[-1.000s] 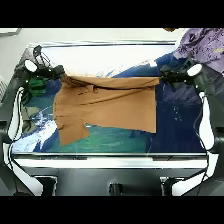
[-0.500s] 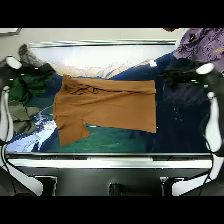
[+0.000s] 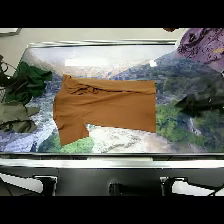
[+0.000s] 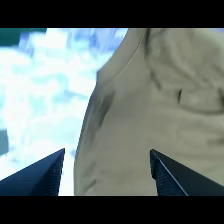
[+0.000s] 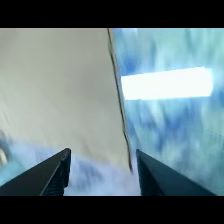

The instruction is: Fold the clothes and pants, and hang the long-sleeved shirts on hangers.

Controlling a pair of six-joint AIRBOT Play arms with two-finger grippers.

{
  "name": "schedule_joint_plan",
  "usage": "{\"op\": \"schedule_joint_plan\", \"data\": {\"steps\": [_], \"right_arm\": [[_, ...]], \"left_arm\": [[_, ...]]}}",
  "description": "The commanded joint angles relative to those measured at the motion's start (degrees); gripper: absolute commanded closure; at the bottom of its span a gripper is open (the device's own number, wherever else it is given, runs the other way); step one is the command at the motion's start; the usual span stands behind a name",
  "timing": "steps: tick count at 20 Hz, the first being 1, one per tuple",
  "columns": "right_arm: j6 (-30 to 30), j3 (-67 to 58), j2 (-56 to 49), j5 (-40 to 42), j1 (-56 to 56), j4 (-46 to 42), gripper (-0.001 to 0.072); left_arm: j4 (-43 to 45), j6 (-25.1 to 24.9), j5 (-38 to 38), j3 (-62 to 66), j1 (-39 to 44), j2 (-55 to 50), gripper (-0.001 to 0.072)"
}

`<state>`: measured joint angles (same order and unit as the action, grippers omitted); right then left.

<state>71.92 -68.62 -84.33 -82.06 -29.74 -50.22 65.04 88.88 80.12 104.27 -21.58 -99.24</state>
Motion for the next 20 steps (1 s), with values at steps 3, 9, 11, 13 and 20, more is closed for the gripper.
{"op": "schedule_joint_plan", "data": {"steps": [3,9,11,13,20], "right_arm": [[-8.72,18.71,1.95,2.75,-1.03,0.7,0.0223],[-14.05,24.55,1.88,11.04,0.13,7.74,0.0223],[-14.03,24.94,1.77,13.9,4.66,7.52,0.0223],[-11.61,24.94,1.77,18.36,7.67,7.61,0.022],[-10.25,24.96,-0.42,16.68,8.04,7.61,0.022]], "left_arm": [[-0.52,-0.24,1.49,-5.38,-0.44,1.46,0.0102],[-0.52,-0.24,1.33,-5.49,0.31,1.42,0.0102],[-0.52,-0.24,1.29,-5.49,0.72,1.4,0.0102],[-0.52,-0.22,1.33,-5.46,0.96,1.4,0.0102],[-0.52,-0.22,0.81,-5.46,1.03,1.4,0.0102]]}}
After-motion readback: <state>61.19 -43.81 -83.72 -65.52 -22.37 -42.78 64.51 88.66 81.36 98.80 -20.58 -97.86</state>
